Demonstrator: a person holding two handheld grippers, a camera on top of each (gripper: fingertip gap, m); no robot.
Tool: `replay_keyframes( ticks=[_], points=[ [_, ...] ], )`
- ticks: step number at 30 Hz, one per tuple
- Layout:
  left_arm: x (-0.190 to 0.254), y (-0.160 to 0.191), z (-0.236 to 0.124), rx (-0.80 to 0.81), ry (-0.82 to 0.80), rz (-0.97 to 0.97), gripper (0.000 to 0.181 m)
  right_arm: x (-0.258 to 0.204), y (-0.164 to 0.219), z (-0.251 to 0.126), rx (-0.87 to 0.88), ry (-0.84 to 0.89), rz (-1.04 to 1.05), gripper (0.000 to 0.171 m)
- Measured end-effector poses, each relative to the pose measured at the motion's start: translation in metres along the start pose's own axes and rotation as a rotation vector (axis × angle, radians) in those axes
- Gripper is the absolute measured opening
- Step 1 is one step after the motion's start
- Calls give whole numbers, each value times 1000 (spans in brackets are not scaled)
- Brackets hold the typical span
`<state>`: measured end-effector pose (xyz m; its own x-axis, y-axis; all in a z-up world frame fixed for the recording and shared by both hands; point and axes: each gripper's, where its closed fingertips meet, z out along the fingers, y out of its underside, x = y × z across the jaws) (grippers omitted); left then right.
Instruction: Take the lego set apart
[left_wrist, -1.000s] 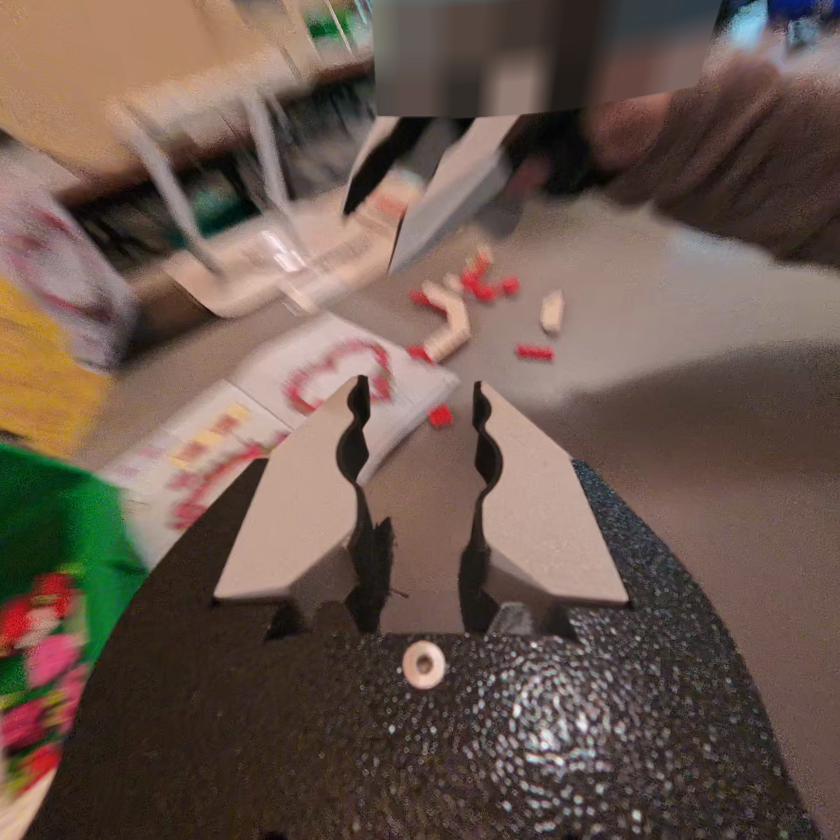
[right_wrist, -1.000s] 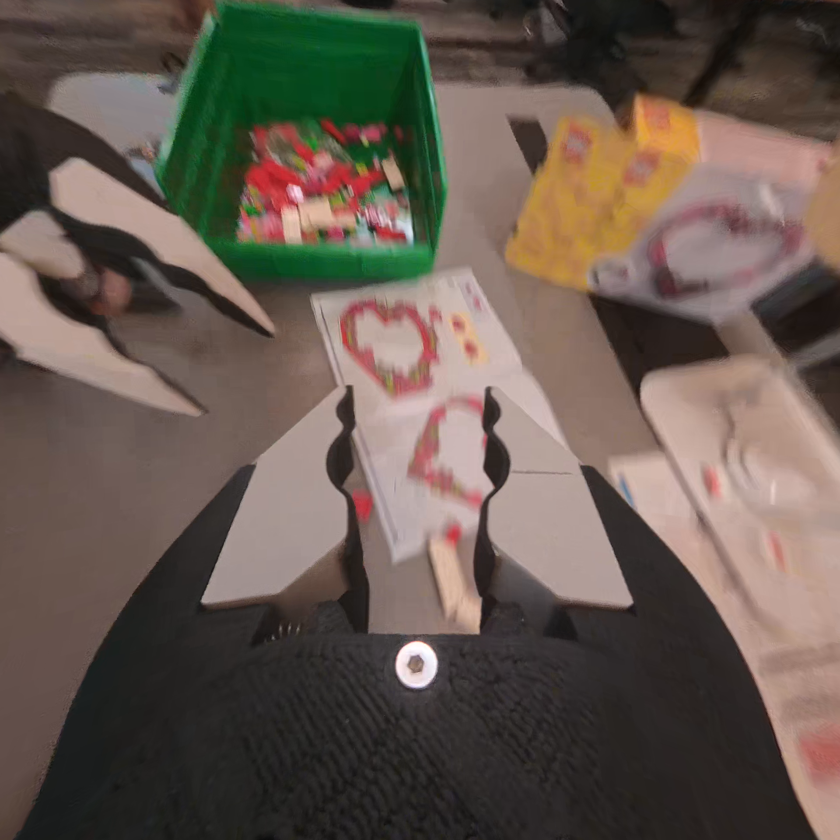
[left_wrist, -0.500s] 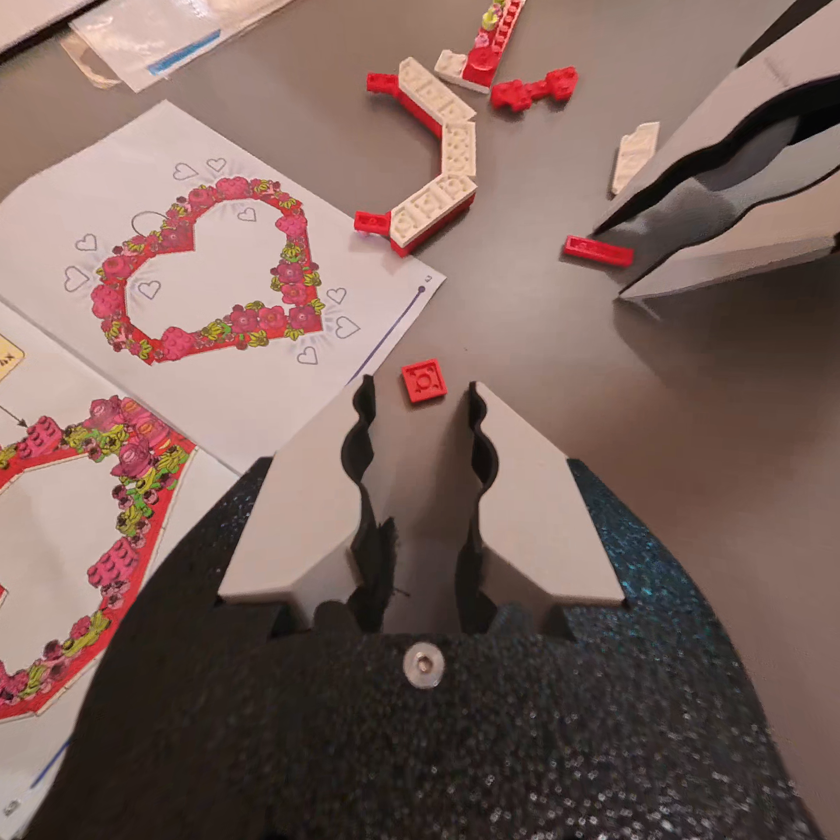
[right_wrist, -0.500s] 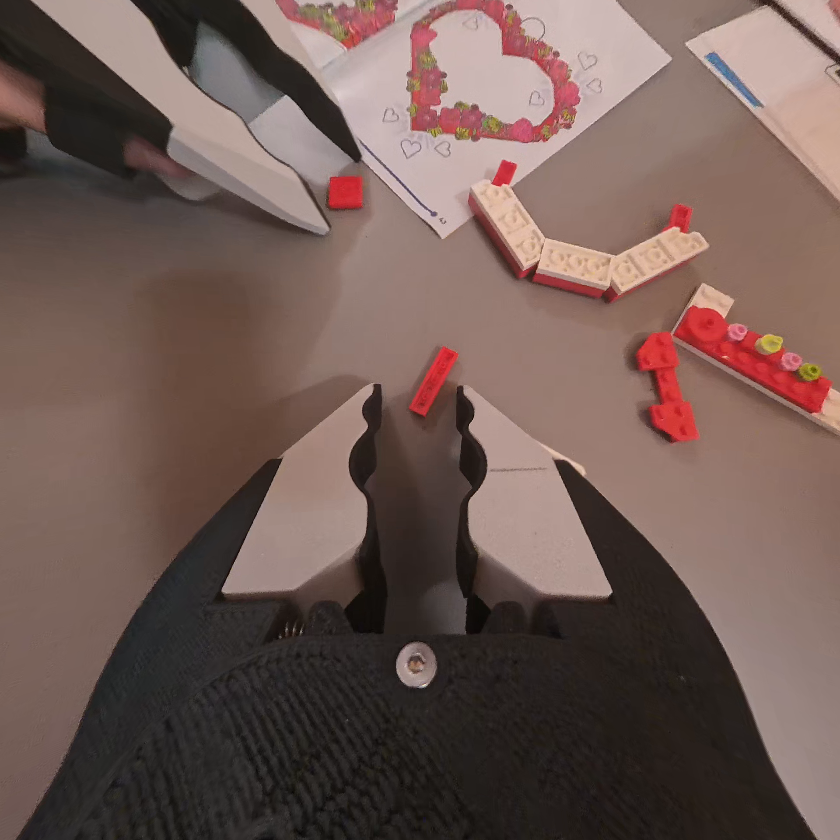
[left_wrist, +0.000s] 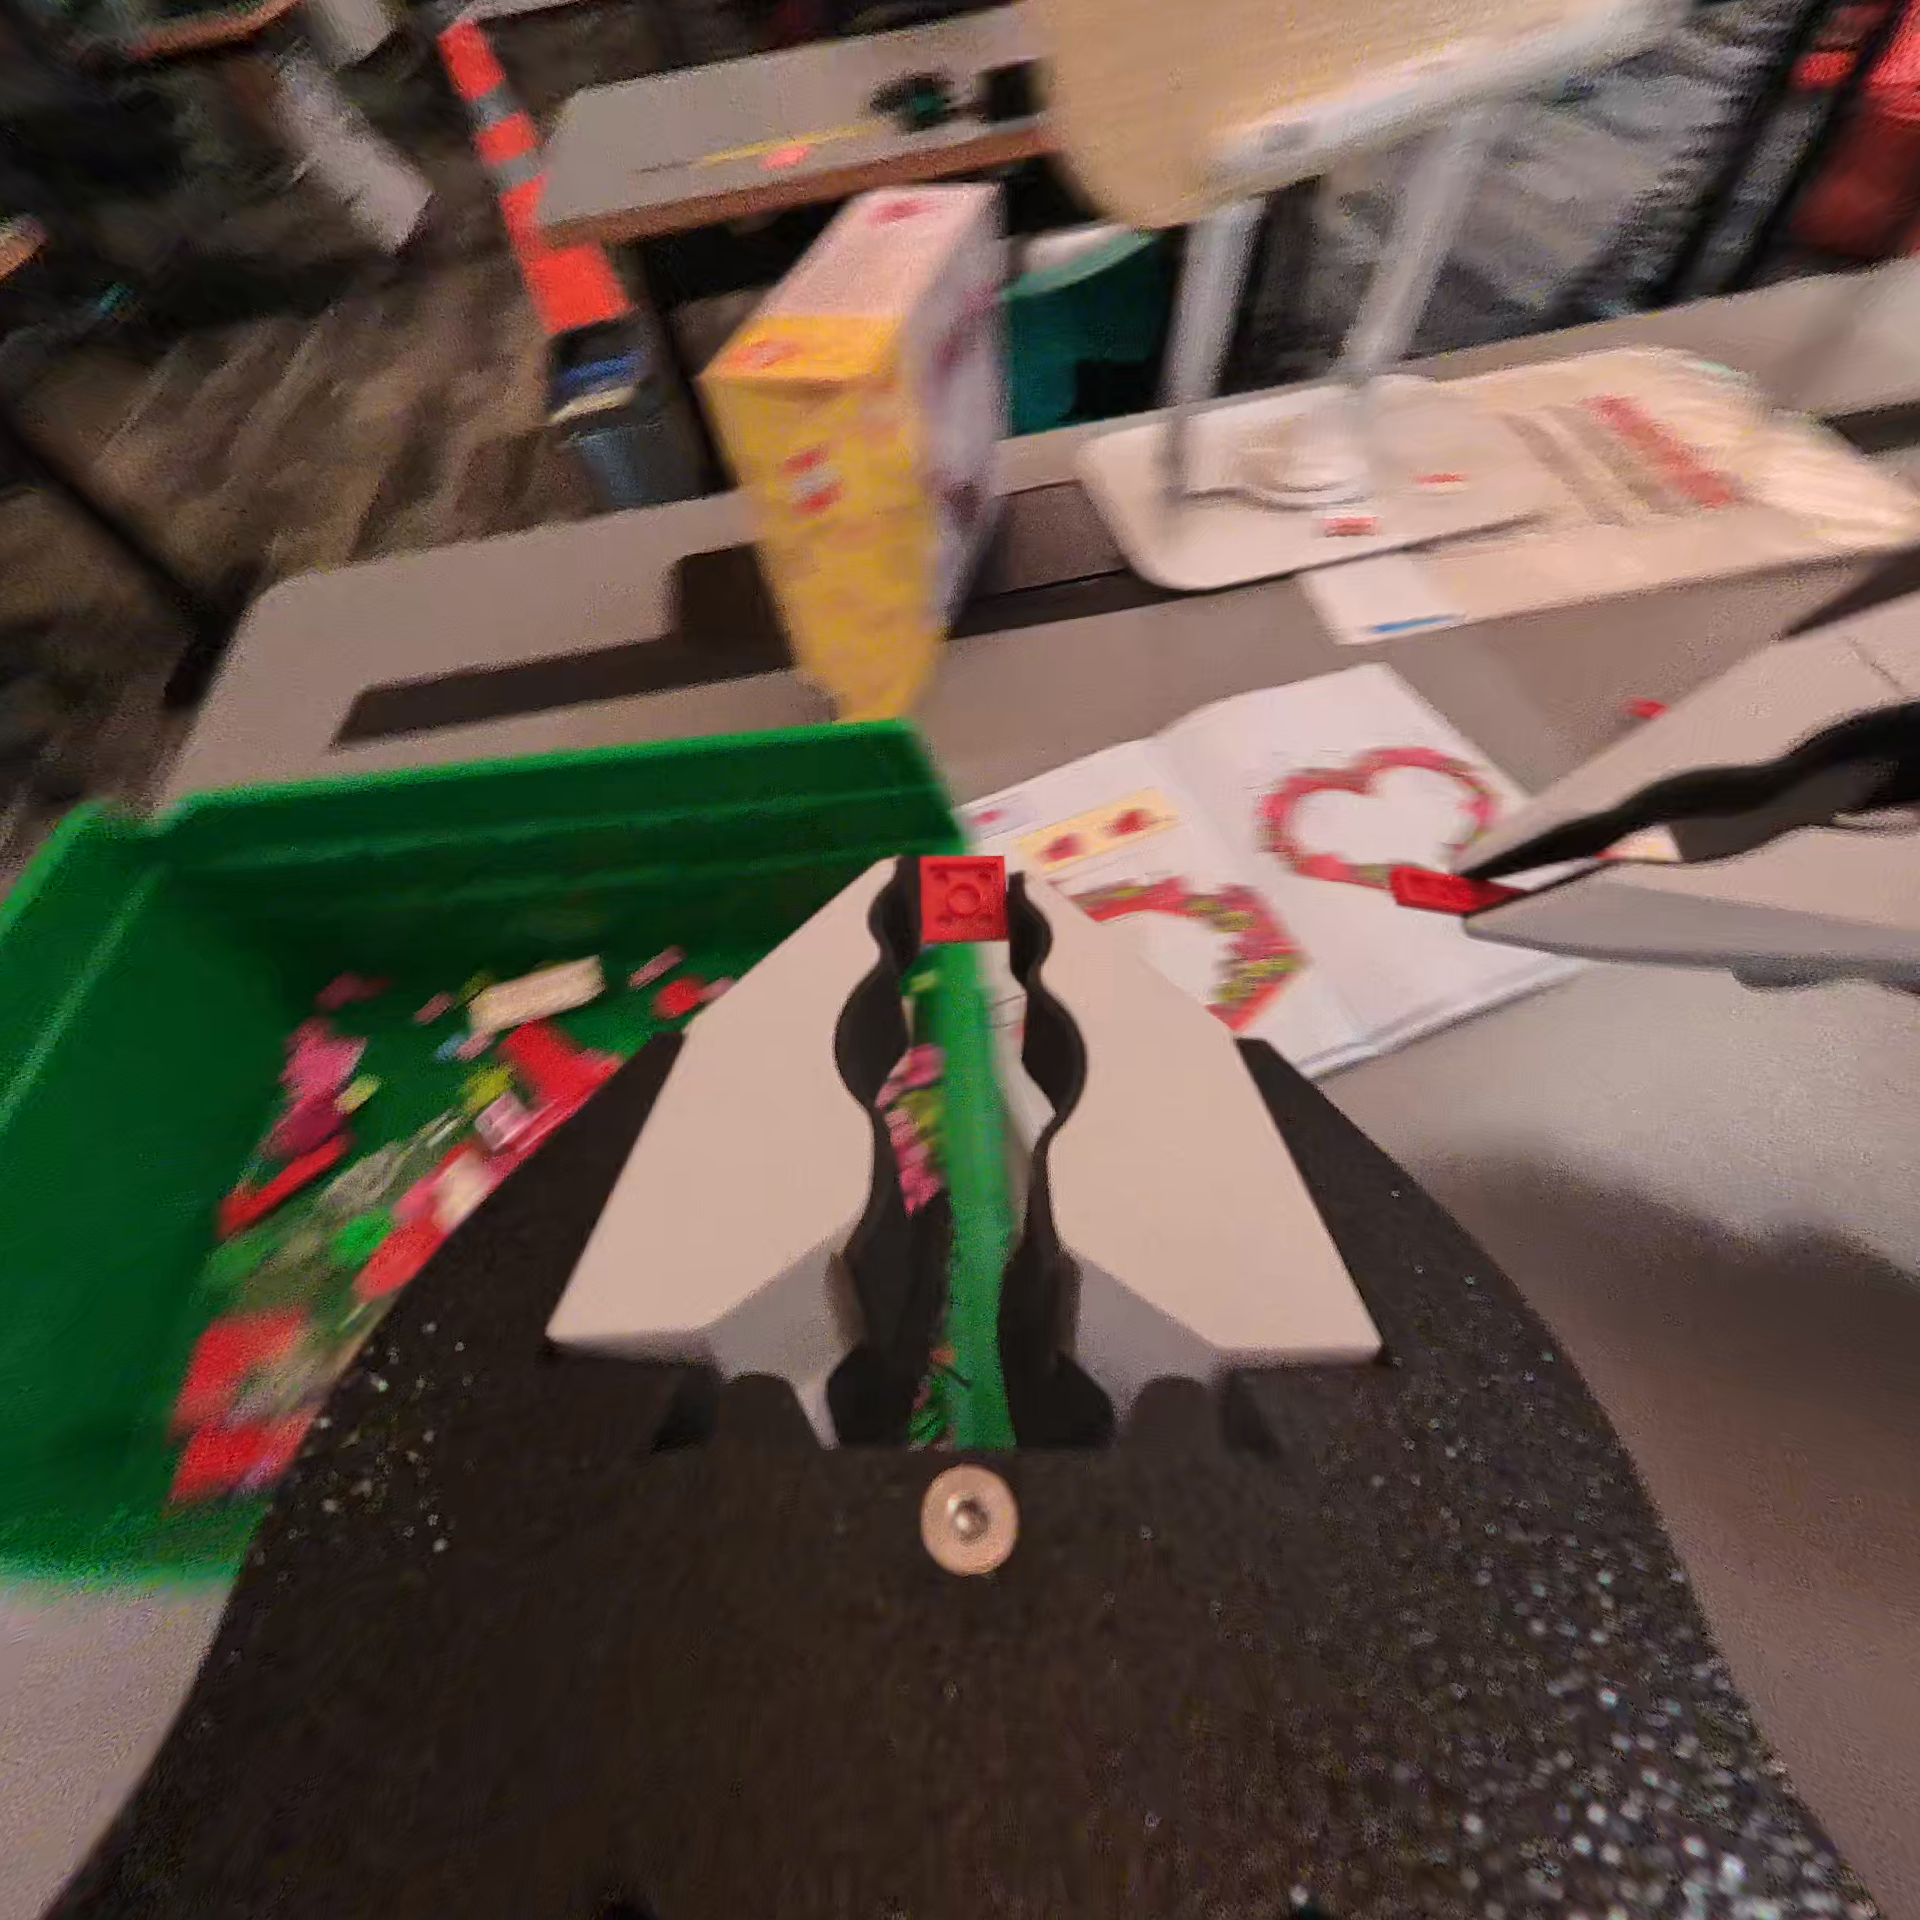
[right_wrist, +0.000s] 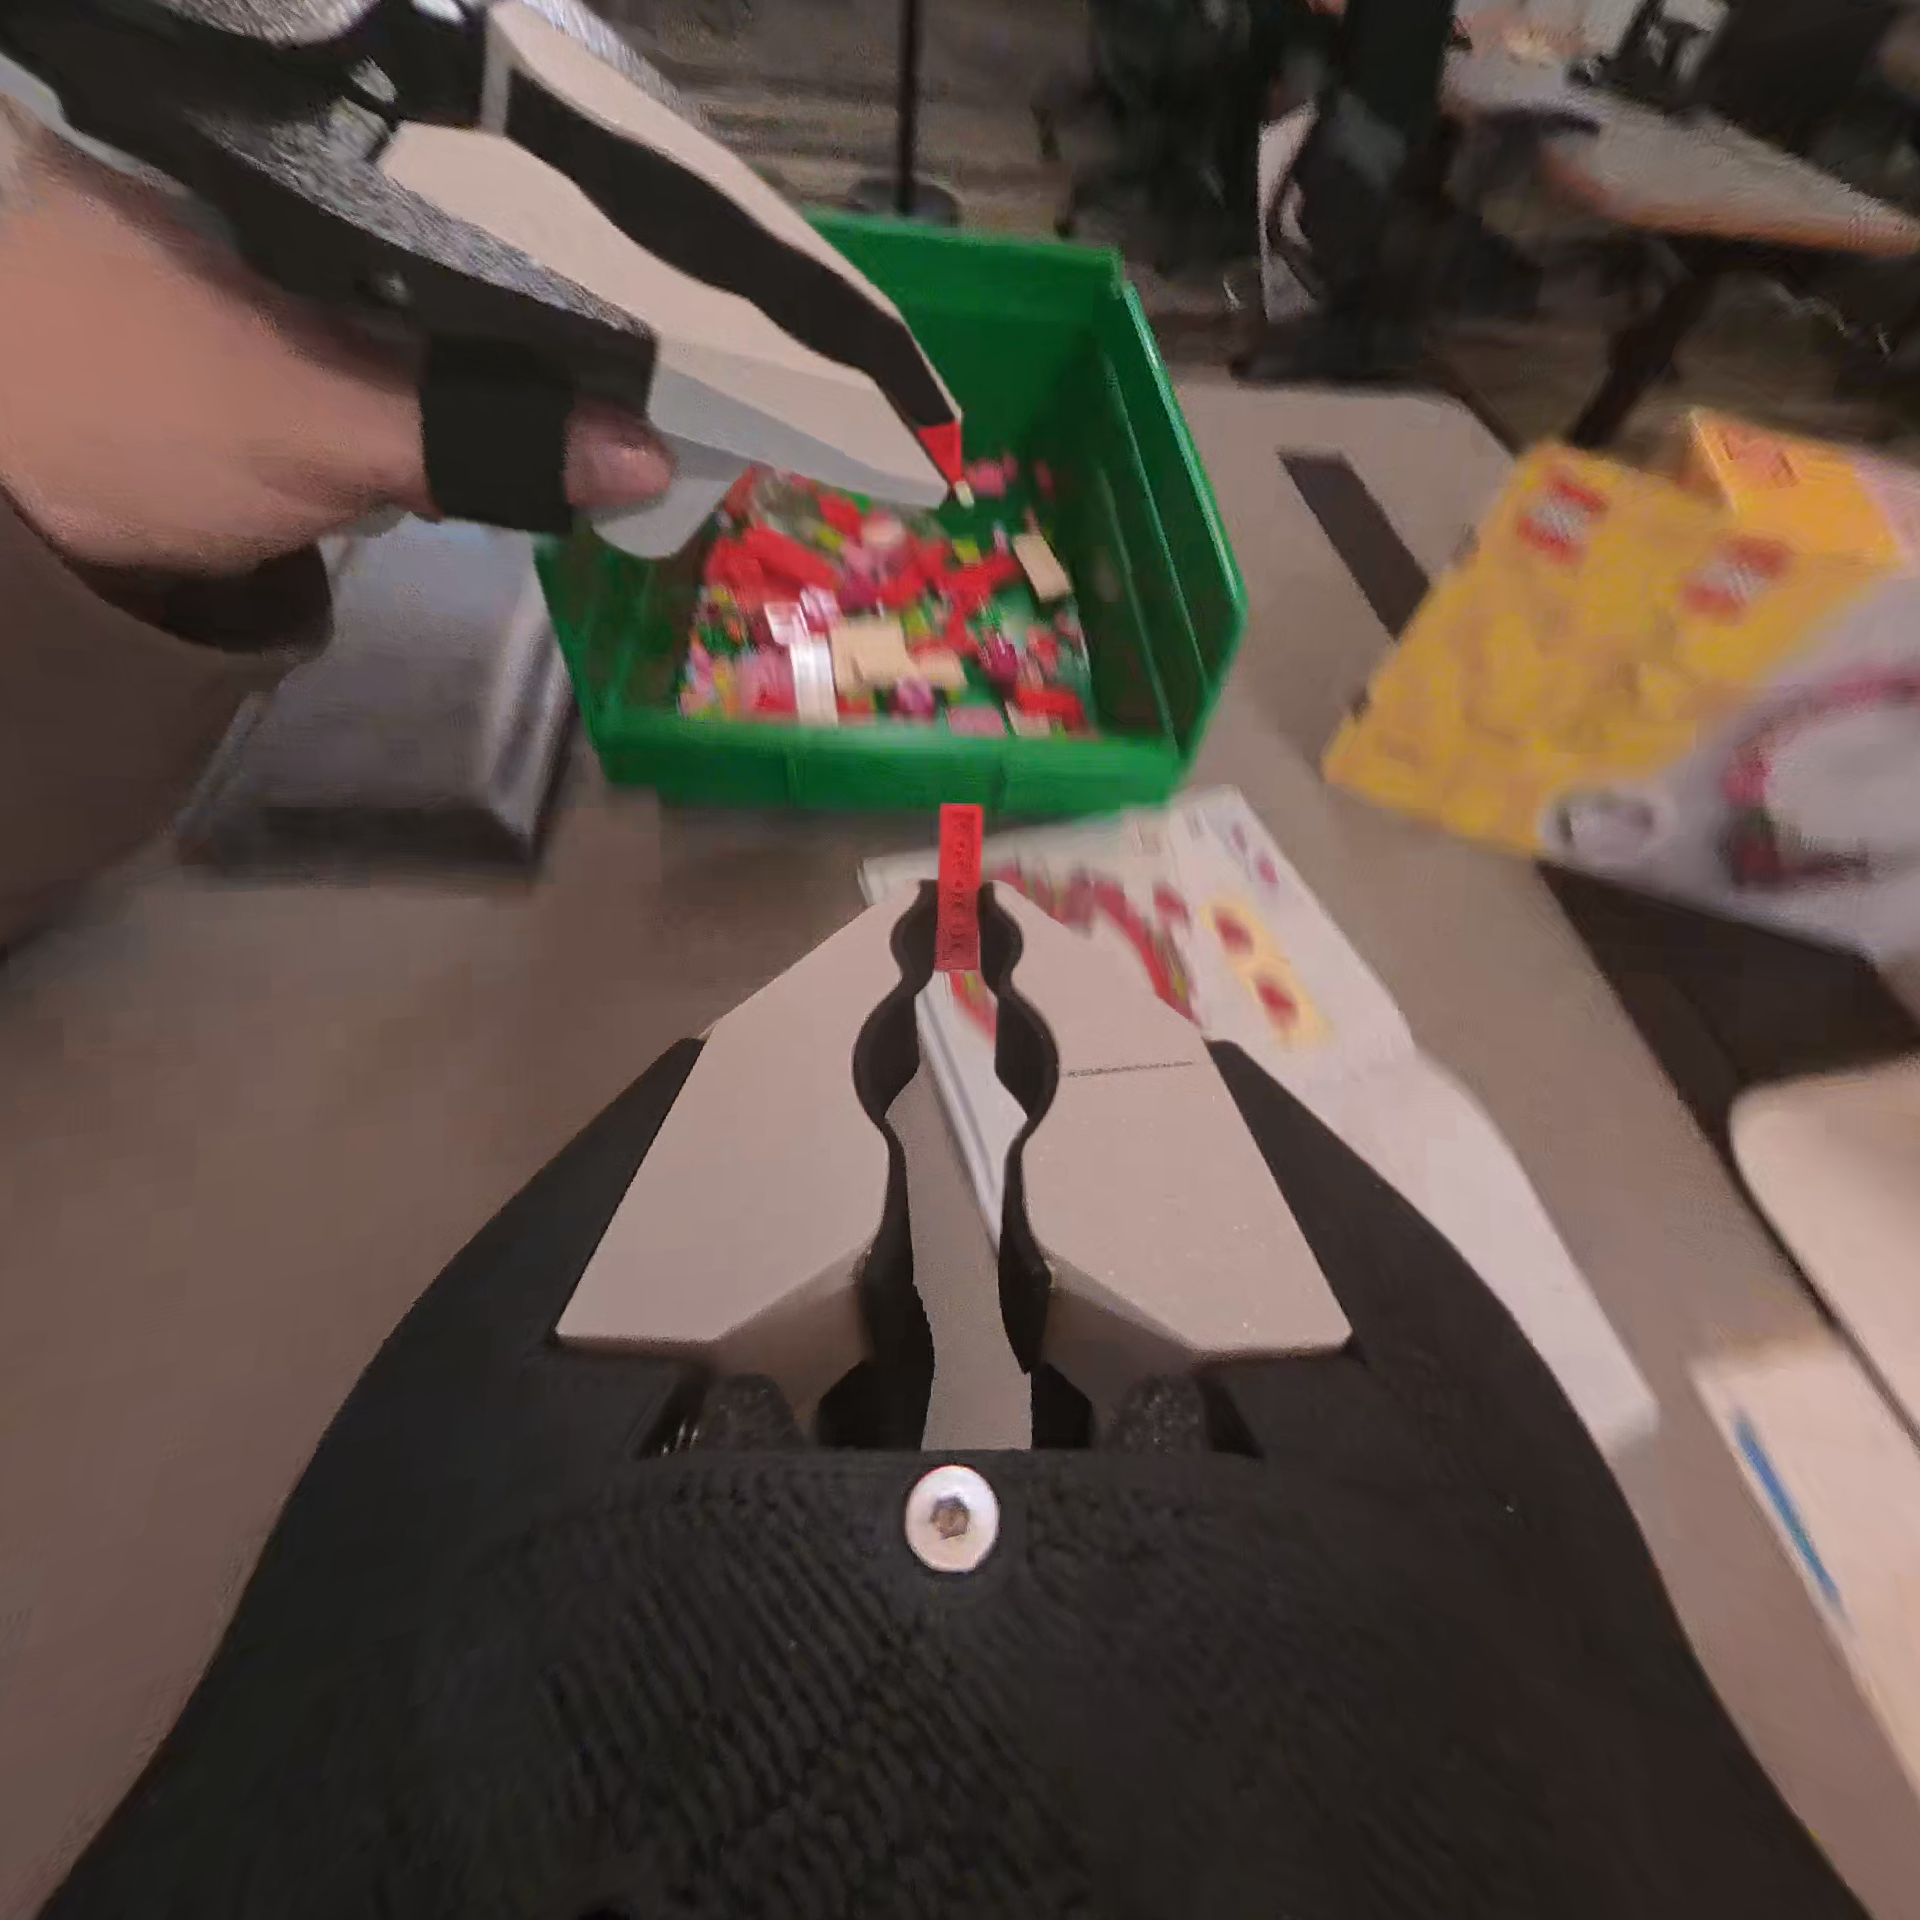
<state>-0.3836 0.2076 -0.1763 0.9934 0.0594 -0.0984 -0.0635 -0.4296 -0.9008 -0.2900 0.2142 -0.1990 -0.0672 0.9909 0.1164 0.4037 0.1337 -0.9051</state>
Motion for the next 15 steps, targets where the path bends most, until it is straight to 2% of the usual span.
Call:
replay_keyframes(
  ticks=[2, 4, 6, 7, 9, 11, 13, 15],
  points=[
    [-48, 11, -6, -61, -96, -132, 45, -2, -29, 40, 22, -27, -24, 6],
    [-75, 18, -8, -84, -130, -197, 74, 3, -42, 76, 3, -30, -21, 7],
    [-88, 17, -14, -56, -150, -224, 82, 4, -41, 107, -53, -67, 45, 32],
    [-91, 15, -18, -33, -163, -235, 90, 0, -38, 118, -77, -107, 82, 36],
    [-90, 5, -24, 30, -161, -228, 88, -6, -35, 131, -79, -158, 143, 54],
    [-84, -3, -27, 65, -148, -213, 88, -8, -34, 129, -62, -163, 184, 71],
    [-66, -12, -29, 101, -110, -170, 87, -9, -30, 106, -34, -165, 167, 87],
    [-39, -17, -30, 112, -55, -105, 88, -10, -13, 63, -22, -157, 82, 87]
  ],
)
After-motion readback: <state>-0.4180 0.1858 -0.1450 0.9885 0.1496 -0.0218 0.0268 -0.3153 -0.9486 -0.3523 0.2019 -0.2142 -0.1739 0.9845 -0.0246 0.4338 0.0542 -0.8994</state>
